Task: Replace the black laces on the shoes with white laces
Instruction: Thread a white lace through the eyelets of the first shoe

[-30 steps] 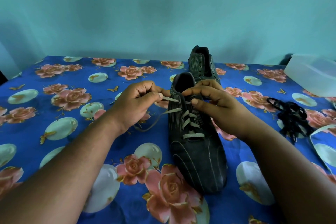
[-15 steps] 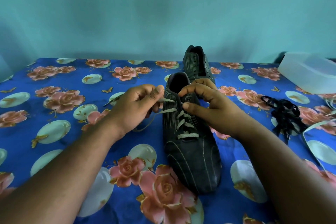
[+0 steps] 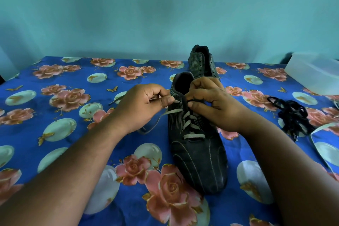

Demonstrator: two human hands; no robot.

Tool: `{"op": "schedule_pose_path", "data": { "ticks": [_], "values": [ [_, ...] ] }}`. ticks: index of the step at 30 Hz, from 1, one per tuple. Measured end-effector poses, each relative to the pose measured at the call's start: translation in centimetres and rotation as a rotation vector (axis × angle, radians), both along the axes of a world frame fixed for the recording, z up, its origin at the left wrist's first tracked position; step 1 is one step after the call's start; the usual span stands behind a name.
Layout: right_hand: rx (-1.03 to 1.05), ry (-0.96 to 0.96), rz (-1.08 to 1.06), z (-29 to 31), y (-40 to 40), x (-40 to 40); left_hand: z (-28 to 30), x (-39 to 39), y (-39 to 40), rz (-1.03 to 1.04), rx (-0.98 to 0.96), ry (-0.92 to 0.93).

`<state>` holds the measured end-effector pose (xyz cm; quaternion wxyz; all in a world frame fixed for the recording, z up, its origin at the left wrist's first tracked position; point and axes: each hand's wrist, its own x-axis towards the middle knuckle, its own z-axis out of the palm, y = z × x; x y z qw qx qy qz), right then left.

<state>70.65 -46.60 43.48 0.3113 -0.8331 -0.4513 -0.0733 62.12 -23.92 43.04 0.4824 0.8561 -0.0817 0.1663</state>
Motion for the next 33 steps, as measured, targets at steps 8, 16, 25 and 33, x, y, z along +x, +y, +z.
{"op": "schedule_pose_path", "data": {
  "ticks": [8, 16, 25, 33],
  "values": [
    [0.024, 0.166, -0.040, 0.5, 0.4, -0.4, -0.2, -0.1, -1.2, -0.041, 0.000, -0.027],
    [0.092, 0.172, -0.076, 0.5, 1.1, -0.7, -0.3, 0.4, -0.4, -0.037, 0.039, 0.014],
    [0.152, 0.109, -0.052, -0.6, 0.8, -0.5, -0.3, 0.4, 0.2, -0.008, 0.193, -0.131],
    [0.072, 0.134, 0.014, -0.9, 0.0, -0.1, -0.3, 0.4, 0.2, -0.065, 0.046, 0.006]
  ]
}}
